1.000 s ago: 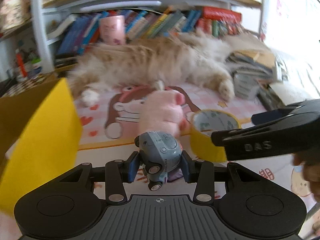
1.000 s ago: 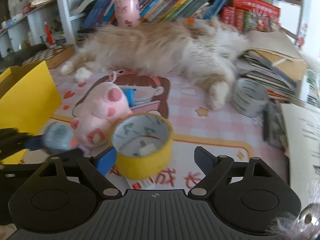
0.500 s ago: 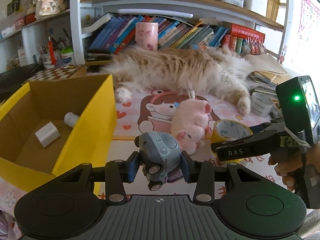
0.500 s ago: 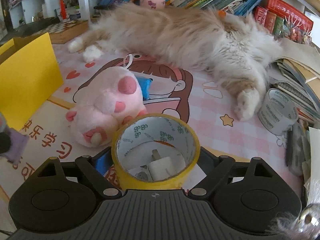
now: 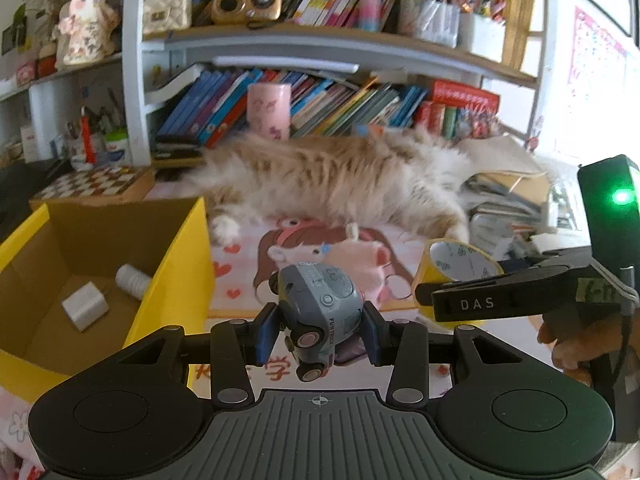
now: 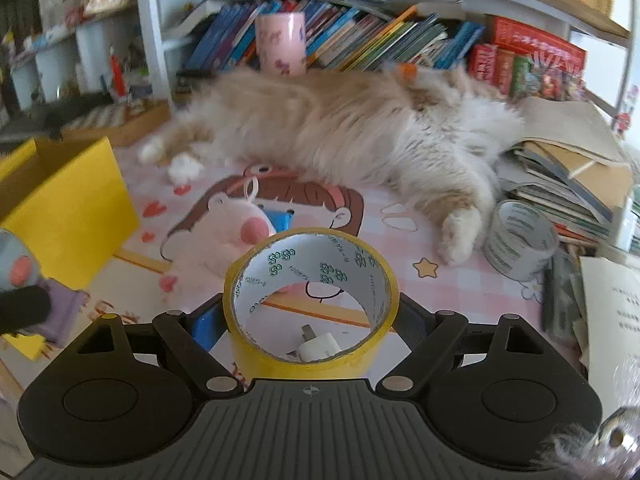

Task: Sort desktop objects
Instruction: 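Lift the grey toy and tape roll and carry both toward the yellow box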

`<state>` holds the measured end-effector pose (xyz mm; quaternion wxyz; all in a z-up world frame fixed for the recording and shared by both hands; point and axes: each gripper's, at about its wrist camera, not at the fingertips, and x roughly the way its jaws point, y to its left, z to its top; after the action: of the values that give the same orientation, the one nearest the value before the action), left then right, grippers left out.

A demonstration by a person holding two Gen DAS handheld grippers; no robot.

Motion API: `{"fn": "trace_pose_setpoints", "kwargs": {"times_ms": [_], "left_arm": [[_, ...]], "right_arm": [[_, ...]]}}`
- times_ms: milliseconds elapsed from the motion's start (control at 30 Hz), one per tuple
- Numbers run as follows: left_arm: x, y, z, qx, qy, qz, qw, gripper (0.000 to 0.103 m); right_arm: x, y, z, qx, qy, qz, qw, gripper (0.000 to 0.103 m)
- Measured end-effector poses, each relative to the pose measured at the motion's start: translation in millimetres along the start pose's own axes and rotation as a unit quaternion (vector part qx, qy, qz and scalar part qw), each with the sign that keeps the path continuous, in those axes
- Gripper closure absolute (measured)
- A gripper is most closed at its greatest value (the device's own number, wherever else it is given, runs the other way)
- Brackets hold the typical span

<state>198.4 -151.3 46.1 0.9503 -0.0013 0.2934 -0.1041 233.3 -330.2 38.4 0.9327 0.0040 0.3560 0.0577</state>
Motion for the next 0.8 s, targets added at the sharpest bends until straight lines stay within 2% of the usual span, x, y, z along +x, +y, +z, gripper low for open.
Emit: {"fn": "trace_pose_setpoints", "kwargs": {"times_ms": [167,333,800], "left_arm": [[-19,1,6,-0.001,-0.018,-0.031,0.9993,0.061],[-32,3,6,0.012,-0.032,-0.043,0.9985,0.061],[-60,32,-17,0.028,-0.011,-0.058,0.9978,0.061]], "right_arm": [[-32,4,-4,0.039,-0.015,0.005,0.999,0.019],[-59,18,-14,0.057,-0.028,0.009,0.998,0.019],[-84,73,-45,0.059,-0.013,0.010,0.998,0.019]]}}
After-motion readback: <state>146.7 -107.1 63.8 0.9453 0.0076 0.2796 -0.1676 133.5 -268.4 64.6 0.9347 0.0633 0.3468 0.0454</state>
